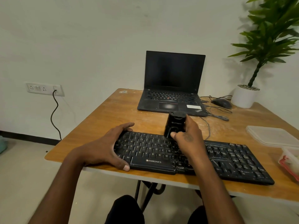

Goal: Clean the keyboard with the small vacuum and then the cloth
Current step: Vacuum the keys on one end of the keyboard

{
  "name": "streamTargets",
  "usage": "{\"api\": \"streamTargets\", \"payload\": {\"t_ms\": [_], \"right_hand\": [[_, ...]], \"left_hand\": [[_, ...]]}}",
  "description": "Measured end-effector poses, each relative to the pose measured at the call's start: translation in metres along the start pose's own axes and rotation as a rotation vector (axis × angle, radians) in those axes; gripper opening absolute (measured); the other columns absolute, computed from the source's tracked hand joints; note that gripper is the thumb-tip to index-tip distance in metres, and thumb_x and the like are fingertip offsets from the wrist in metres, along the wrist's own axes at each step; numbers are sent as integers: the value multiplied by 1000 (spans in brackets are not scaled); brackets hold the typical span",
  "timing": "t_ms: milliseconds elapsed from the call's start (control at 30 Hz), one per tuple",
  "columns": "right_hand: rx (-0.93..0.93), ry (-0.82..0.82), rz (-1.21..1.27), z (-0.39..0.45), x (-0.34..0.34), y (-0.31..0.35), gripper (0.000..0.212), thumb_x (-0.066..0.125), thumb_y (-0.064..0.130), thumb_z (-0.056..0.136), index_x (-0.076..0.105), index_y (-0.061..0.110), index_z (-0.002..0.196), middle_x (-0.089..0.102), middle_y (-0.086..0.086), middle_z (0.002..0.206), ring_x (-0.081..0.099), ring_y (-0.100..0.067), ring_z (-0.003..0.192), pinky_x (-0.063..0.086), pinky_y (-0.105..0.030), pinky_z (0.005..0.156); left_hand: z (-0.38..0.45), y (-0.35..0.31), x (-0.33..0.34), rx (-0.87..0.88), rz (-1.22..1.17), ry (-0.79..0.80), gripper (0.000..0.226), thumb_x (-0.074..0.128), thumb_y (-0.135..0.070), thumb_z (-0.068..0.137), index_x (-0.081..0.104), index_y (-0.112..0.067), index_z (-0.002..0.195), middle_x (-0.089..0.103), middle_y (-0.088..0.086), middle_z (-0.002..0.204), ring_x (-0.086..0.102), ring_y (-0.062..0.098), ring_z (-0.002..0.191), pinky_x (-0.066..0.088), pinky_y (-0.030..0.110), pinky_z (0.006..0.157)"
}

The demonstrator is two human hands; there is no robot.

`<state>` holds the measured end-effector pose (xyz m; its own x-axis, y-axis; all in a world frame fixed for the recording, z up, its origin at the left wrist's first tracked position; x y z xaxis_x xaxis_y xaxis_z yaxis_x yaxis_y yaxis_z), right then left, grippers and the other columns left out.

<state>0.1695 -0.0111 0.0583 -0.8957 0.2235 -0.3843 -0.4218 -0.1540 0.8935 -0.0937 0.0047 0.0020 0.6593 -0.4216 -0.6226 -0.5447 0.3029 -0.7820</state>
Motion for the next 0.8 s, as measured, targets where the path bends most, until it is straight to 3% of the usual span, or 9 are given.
{"api": "streamTargets", "payload": {"t_ms": [133, 267, 367, 533, 700, 800], "right_hand": [[-54, 16, -84, -4, 13, 9, 53, 64, -4, 85, 53, 35, 119, 59, 20, 93, 54, 7, 74, 37, -9, 54], [-120, 82, -124, -8, 37, 16, 57, 65, -1, 84, 54, 32, 129, 65, 13, 102, 61, -6, 86, 41, -16, 59], [-51, 81, -36, -12, 16, 9, 56, 65, -2, 86, 52, 33, 128, 60, 18, 98, 59, 0, 85, 46, -20, 63], [-9, -42, -3, -23, -18, -7, 50, 65, -2, 86, 53, 35, 116, 62, 18, 101, 56, 7, 85, 42, -18, 64], [-72, 8, -91, -26, 22, 7, 52, 66, 2, 88, 52, 31, 129, 66, 8, 111, 64, -11, 99, 51, -22, 70], [-105, 51, -87, -29, 38, 13, 50, 66, 4, 87, 53, 36, 123, 67, 11, 111, 63, -11, 102, 54, -31, 80]], "left_hand": [[0, -2, 0, 5, 0, -6, 131, 103, -42, 57, 16, -71, 150, 30, -28, 152, 40, -6, 136, 43, 19, 107], [-1, -3, 0, 4, -8, 1, 130, 103, -43, 56, 17, -71, 149, 29, -29, 153, 39, -7, 136, 44, 19, 106], [-1, -3, 1, 4, -1, 0, 131, 102, -48, 54, 16, -71, 149, 29, -28, 153, 39, -5, 138, 44, 19, 107], [0, -1, 0, 1, -8, 2, 131, 103, -41, 58, 15, -70, 150, 30, -28, 152, 40, -6, 135, 45, 18, 105], [-1, -2, 1, -2, -7, 4, 130, 102, -43, 57, 15, -70, 150, 29, -27, 153, 40, -6, 136, 46, 19, 105], [-1, -4, 0, -3, -4, 6, 130, 101, -45, 56, 15, -70, 150, 28, -27, 154, 40, -4, 137, 47, 20, 105]]}}
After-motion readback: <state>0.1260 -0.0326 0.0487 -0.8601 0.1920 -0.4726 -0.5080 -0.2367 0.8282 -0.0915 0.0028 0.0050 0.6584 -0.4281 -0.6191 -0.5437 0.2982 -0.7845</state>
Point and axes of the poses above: each hand's wrist, its own z-axis towards the middle knuckle, its own x-axis out of the palm, y = z × x, the point moved 6 cm from there along z, towards the middle knuckle
